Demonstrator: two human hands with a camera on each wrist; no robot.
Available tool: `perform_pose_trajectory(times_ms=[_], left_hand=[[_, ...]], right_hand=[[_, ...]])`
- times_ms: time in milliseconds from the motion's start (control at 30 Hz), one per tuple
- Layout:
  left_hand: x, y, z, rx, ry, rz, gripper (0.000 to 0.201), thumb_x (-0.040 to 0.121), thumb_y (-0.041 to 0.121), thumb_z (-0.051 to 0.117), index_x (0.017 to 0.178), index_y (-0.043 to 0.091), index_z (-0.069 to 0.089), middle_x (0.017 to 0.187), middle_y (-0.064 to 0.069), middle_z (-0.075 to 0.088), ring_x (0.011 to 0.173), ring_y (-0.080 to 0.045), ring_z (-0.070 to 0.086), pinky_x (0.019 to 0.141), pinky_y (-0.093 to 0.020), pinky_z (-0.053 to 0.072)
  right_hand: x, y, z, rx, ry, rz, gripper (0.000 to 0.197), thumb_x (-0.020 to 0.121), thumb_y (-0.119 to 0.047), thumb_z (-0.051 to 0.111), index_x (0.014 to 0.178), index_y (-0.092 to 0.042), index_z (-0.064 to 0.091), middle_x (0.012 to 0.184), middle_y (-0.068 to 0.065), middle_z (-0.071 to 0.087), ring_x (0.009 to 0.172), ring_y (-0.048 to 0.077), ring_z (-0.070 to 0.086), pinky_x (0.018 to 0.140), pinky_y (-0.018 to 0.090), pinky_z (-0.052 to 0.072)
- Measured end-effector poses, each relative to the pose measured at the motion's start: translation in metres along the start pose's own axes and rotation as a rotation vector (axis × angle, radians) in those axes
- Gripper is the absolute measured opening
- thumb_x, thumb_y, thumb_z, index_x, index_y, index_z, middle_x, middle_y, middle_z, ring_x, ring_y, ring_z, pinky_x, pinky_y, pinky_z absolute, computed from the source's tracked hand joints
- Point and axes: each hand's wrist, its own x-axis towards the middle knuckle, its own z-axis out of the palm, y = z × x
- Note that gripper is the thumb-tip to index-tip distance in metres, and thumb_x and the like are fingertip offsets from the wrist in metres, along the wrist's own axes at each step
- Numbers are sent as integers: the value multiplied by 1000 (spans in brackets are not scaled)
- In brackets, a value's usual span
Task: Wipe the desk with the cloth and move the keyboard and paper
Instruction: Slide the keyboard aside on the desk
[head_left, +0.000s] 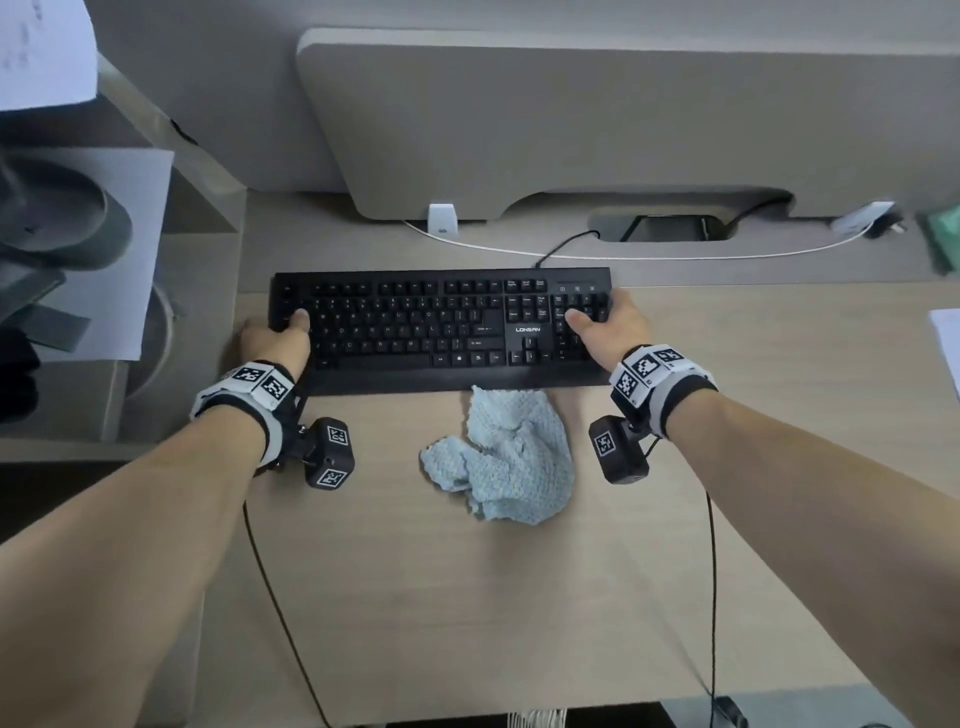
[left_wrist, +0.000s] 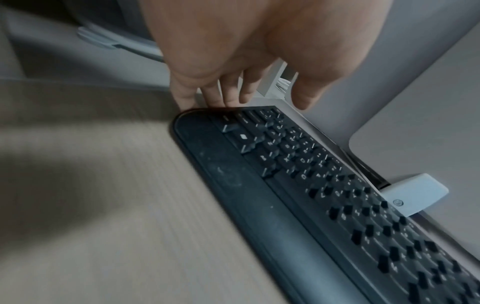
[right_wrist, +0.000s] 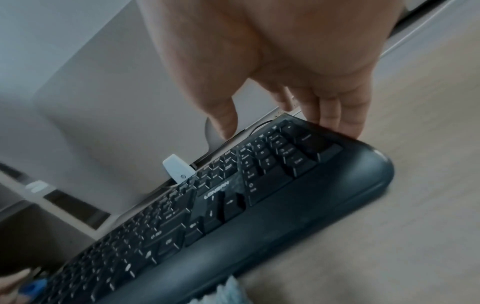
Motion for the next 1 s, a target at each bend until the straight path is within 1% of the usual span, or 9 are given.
perform_pose_trajectory(times_ms=[100,233,300,400,500,633,733,833,1000], left_hand=[[0,9,4,50,-19,-25,58,93,44,53,132,1,51,137,-20,53,125,-38,52,102,-40,39],[-12,29,17,100,-39,-22,69,86,57,47,126,1,58,133,-23,55,123,-42,51,106,-46,39],[-25,40,31,85,-43,-14,67,87,55,48,128,2,56,136,-24,50,126,-42,48,109,-44,36],[-55,60,58,48,-47,-2,75,81,59,50,132,4,52,138,-21,51,125,-41,49,109,-45,37],[-98,84,97,31,-90,21,77,85,58,52,136,0,46,138,-23,51,125,-41,50,109,-44,37],[-165,114,168,52,-139,69,74,86,61,50,129,0,53,131,-22,57,119,-41,55,104,-42,40],[-215,135,227,36,-172,79,74,84,62,51,130,4,50,129,-19,58,117,-40,56,102,-42,41],[-268,157,288,74,-203,96,74,85,62,51,131,5,48,130,-18,58,117,-39,56,103,-45,42],[-329,187,370,108,-194,128,69,85,59,55,124,3,53,125,-18,60,112,-39,58,93,-40,43]], right_hand=[[3,-2,-11,33,16,62,53,87,-48,64,122,-12,49,112,6,60,112,30,59,86,33,43],[6,9,-44,20,69,107,59,88,-52,62,123,-7,51,124,13,60,117,33,56,87,34,41],[8,23,-67,21,90,127,58,88,-54,60,120,-6,54,122,14,61,114,34,57,82,31,37],[13,51,-107,39,131,159,58,88,-56,59,115,-5,57,119,16,63,111,34,59,80,32,37],[20,91,-152,44,164,160,57,88,-54,59,112,-2,59,116,19,64,108,37,60,80,34,40],[38,161,-221,112,206,170,53,88,-52,61,111,-4,60,111,15,66,105,35,62,80,31,39],[55,219,-272,97,266,203,63,79,-64,58,104,-7,62,99,11,66,101,35,63,82,34,45],[75,283,-320,85,317,239,71,74,-68,57,108,-6,60,110,17,66,106,39,61,92,44,50],[103,360,-384,97,361,318,74,74,-68,58,114,-6,60,118,17,65,111,38,60,96,43,49]])
